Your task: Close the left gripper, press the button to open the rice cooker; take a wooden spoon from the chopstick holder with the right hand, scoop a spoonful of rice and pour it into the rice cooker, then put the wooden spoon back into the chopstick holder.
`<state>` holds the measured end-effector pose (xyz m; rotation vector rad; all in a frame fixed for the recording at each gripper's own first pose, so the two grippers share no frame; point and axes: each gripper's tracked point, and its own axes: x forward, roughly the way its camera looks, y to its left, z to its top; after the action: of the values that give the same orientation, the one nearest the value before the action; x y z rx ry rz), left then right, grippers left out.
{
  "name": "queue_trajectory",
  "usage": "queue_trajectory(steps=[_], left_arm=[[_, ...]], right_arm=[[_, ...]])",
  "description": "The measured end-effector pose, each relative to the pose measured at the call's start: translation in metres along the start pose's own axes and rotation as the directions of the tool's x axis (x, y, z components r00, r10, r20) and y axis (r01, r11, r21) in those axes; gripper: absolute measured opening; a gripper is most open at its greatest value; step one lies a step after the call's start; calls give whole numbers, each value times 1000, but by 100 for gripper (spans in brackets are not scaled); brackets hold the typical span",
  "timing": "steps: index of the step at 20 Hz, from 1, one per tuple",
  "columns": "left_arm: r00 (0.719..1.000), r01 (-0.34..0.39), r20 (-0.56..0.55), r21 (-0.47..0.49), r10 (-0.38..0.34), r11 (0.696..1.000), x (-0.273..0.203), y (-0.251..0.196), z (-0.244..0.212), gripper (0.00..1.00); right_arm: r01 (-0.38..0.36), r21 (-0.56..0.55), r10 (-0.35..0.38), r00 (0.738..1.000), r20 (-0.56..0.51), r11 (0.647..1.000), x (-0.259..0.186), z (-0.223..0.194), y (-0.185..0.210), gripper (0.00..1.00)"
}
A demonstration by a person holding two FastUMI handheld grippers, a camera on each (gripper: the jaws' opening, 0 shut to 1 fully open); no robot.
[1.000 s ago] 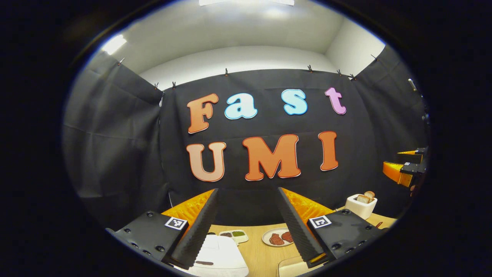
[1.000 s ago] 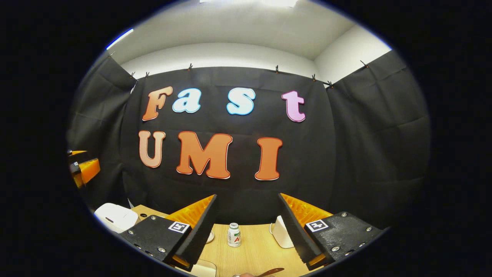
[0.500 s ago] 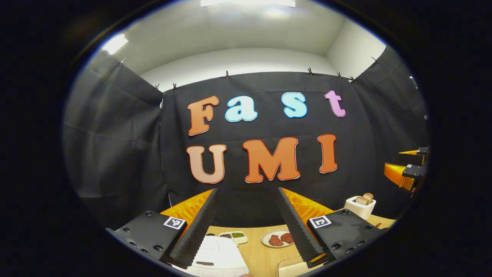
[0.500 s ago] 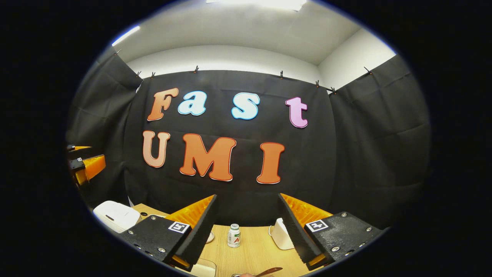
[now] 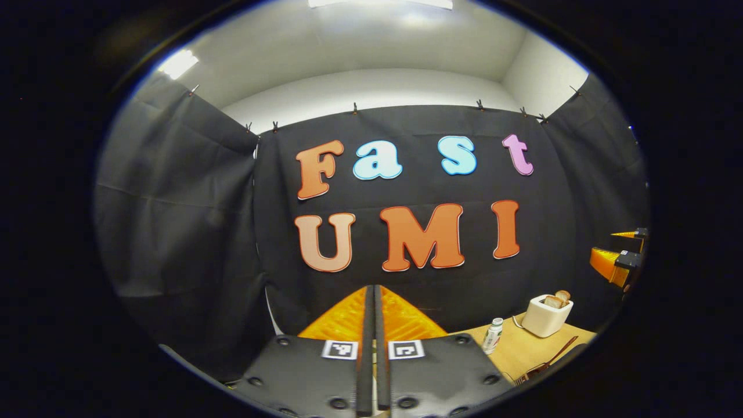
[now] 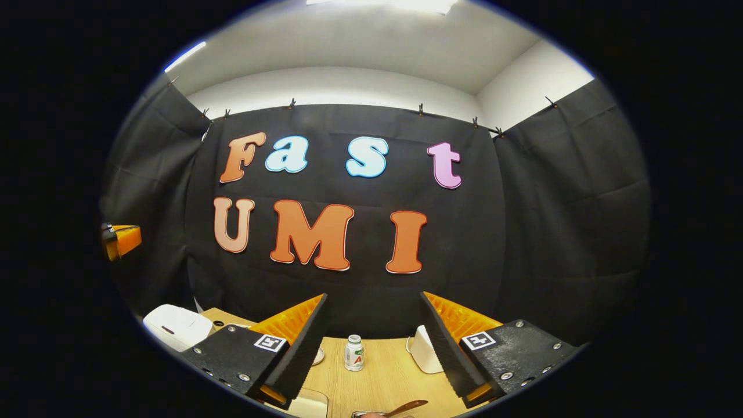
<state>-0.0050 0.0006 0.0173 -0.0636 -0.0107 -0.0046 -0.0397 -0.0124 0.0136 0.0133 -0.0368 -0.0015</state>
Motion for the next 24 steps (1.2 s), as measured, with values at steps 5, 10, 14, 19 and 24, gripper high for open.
queue_trajectory(steps=[5, 10, 14, 19, 24], left_arm=[[997, -30, -77, -56, 26, 998, 11, 23, -11, 5], [953, -95, -298, -98, 62, 991, 25, 60, -59, 5], [885, -138, -456, -58, 97, 989, 31, 86, -105, 5], [735, -163, -678, -194, -12, 967, 25, 82, -170, 5], [558, -218, -827, -224, -67, 950, -1, 83, -232, 5]], right_arm=[[12, -10, -12, 1000, -19, 1000, -3, -7, -7, 94], [28, -24, -29, 998, -48, 999, -9, -16, -17, 94], [51, -45, -55, 996, -74, 998, -17, -26, -29, 94], [89, -55, -97, 981, -168, 995, -28, -57, -45, 94], [130, -19, -131, 961, -242, 991, -32, -81, -53, 94]])
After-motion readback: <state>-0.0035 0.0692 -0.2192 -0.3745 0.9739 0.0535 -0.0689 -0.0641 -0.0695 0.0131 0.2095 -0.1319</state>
